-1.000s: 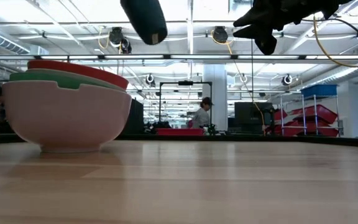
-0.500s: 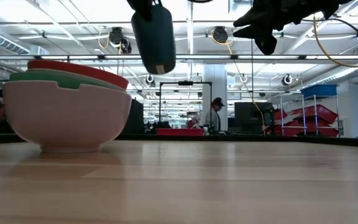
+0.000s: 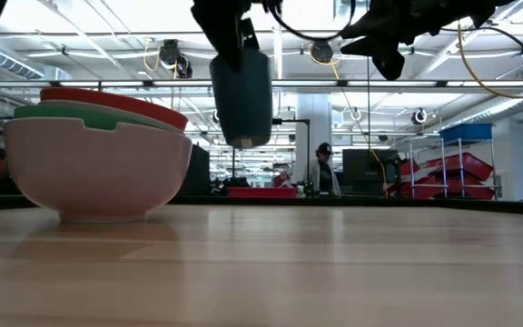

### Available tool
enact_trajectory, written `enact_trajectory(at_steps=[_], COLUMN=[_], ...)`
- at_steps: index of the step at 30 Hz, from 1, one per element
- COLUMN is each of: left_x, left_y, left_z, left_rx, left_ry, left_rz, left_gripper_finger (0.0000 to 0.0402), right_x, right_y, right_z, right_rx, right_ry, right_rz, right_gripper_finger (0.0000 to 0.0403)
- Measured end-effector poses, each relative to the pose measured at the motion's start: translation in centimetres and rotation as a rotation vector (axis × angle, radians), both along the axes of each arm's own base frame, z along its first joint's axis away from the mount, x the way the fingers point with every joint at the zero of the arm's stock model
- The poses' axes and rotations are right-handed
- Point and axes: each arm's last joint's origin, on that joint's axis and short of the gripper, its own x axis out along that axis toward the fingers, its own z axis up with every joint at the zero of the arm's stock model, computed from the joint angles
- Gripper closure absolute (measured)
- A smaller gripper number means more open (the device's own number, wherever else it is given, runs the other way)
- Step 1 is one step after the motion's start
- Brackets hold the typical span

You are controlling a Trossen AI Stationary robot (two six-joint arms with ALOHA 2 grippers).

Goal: Nest bowls inside each other
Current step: Move the blue cup to the middle of the table

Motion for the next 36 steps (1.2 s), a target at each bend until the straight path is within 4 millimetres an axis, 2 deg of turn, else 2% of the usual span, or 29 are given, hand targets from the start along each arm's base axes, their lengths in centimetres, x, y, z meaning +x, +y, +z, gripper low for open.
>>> enact_trajectory(at_steps=[6,13,21,30,36], left_x=[0.2,0.2,0.3,-0.3,-0.2], left_y=[0.3,1.7,2.6,2.5,2.2], left_z=[-0.5,-0.5,-0.7,-3.8,-4.2], left_rx=[-0.004,-0.009,-0.02,-0.059,-0.07], left_ry=[0.023,0.022,0.022,0.121,0.109], left_rz=[0.014,0.066,0.088,0.124,0.128], left_gripper_finger=[0.0401,0.0401,0.0401,0.0401,0.0401], right_x=[-0.8,-3.4,-5.7,-6.3,-6.3], right_y=[0.2,1.0,1.7,1.9,1.9], right_z=[0.6,1.6,2.5,2.8,2.8], right_rx=[-0.025,-0.02,-0.028,-0.044,-0.053], right_ry=[-0.026,-0.038,-0.073,-0.091,-0.09], right_rz=[0.005,0.003,0.002,0.005,0.008], right_gripper_finger=[0.0296,0.03,0.0326,0.0347,0.0353])
